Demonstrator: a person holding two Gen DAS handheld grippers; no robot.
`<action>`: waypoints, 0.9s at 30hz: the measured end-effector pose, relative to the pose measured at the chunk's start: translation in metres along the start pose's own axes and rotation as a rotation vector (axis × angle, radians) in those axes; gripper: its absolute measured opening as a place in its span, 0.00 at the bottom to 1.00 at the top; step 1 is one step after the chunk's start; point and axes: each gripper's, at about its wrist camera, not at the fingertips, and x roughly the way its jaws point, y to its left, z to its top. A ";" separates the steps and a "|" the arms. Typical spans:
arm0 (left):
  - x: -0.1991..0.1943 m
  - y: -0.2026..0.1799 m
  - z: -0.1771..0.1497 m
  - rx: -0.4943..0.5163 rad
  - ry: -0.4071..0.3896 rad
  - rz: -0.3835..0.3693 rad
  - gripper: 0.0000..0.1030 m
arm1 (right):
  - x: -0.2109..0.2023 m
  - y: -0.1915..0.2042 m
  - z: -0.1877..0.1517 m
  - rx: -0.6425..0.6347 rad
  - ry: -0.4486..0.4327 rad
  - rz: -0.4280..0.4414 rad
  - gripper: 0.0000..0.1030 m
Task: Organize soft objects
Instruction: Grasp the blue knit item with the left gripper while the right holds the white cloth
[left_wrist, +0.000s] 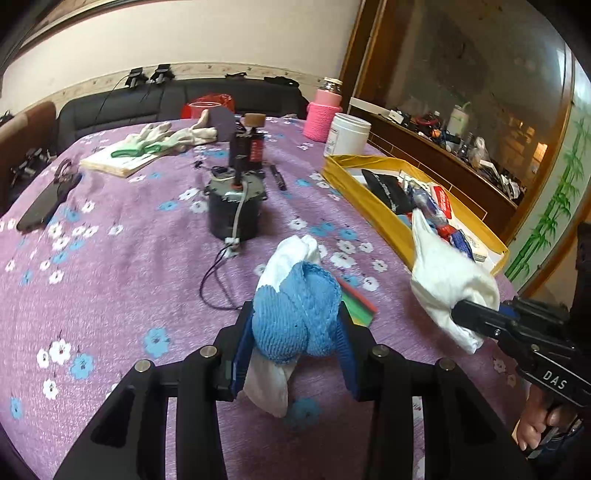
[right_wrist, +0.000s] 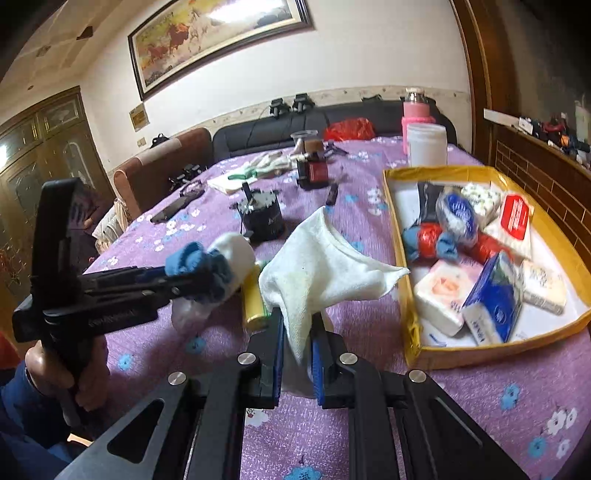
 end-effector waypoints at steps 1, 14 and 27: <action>-0.001 0.002 -0.001 -0.004 0.002 -0.004 0.39 | 0.001 0.001 -0.001 -0.001 0.005 -0.001 0.14; -0.031 0.053 -0.019 -0.086 -0.012 0.032 0.39 | 0.013 0.019 0.000 -0.038 0.033 0.035 0.14; -0.051 0.086 -0.022 -0.159 -0.032 0.023 0.47 | 0.024 0.033 0.001 -0.061 0.051 0.061 0.14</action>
